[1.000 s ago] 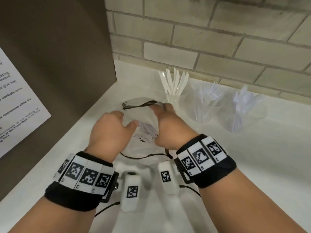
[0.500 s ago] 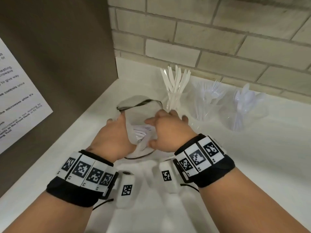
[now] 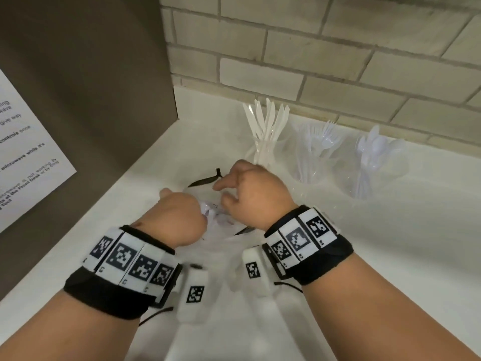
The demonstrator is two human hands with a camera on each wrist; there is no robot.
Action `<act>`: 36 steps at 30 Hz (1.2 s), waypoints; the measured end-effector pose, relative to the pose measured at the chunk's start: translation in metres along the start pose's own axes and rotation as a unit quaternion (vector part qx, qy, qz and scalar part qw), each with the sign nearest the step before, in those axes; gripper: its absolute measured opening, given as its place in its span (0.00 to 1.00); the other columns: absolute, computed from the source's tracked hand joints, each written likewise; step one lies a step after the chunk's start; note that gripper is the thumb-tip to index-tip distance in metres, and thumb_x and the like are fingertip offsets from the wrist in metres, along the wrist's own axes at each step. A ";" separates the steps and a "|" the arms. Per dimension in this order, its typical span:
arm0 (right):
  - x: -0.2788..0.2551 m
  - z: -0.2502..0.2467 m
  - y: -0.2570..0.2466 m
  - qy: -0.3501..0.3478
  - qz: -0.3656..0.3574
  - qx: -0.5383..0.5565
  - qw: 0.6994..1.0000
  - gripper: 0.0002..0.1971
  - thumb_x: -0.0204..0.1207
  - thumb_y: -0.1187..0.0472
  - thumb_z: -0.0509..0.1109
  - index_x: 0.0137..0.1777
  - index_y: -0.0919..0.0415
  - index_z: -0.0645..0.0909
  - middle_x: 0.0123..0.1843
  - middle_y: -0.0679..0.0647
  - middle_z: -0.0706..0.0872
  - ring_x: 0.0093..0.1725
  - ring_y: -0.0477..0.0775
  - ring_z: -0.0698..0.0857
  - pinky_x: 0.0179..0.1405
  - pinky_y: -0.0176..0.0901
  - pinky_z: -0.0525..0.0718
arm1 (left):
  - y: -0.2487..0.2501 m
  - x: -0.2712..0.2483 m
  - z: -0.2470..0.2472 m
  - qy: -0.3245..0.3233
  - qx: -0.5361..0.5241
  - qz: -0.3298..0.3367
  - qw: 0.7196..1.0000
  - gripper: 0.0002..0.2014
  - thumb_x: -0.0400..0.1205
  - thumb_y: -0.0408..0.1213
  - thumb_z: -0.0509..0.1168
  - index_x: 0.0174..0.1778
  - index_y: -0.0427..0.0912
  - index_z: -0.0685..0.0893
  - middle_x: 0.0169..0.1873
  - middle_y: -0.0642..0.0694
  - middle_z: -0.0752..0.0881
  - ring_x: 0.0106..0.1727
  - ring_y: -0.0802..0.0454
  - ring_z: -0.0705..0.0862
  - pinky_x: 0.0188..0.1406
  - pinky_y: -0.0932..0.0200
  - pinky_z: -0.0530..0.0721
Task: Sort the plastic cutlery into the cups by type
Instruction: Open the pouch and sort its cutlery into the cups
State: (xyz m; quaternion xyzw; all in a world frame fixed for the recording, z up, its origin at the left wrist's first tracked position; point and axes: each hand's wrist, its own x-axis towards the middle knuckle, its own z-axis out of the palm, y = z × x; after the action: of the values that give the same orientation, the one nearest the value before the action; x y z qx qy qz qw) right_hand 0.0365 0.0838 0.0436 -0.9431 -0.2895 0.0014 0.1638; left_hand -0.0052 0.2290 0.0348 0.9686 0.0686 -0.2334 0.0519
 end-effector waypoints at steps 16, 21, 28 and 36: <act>-0.005 0.006 -0.004 -0.187 -0.005 -0.052 0.981 0.19 0.76 0.58 0.67 0.66 0.59 0.79 0.59 0.56 0.85 0.58 0.58 0.84 0.57 0.44 0.81 | -0.022 0.021 0.015 0.093 -0.140 0.076 0.983 0.33 0.72 0.31 0.61 0.74 0.54 0.66 0.65 0.42 0.66 0.54 0.44 0.81 0.51 0.62 0.81; -0.005 0.020 0.016 -0.203 0.058 -0.041 0.977 0.39 0.68 0.62 0.76 0.78 0.61 0.63 0.69 0.60 0.76 0.66 0.59 0.79 0.62 0.47 0.80 | -0.030 0.019 0.017 0.127 -0.171 0.007 0.977 0.32 0.73 0.30 0.60 0.74 0.57 0.70 0.60 0.44 0.67 0.41 0.48 0.81 0.42 0.63 0.78; 0.006 0.023 0.002 -0.151 0.059 0.011 0.987 0.26 0.74 0.47 0.70 0.69 0.59 0.75 0.64 0.56 0.81 0.63 0.57 0.80 0.63 0.50 0.78 | -0.030 0.016 0.019 0.093 -0.140 0.055 0.984 0.46 0.65 0.41 0.74 0.76 0.65 0.55 0.61 0.49 0.62 0.45 0.46 0.84 0.40 0.57 0.83; 0.014 0.038 -0.006 -0.164 0.049 -0.058 0.984 0.21 0.73 0.59 0.72 0.66 0.52 0.76 0.63 0.51 0.78 0.66 0.58 0.74 0.61 0.55 0.76 | -0.047 0.028 0.029 0.107 -0.161 0.038 0.980 0.50 0.60 0.58 0.76 0.76 0.63 0.57 0.75 0.47 0.53 0.68 0.47 0.76 0.51 0.57 0.83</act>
State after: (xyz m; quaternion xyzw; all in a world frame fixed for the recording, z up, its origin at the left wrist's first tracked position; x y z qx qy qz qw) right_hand 0.0417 0.1076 0.0110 -0.9511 -0.2653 0.1467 0.0586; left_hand -0.0007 0.2742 -0.0067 0.9689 0.0731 -0.1120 0.2082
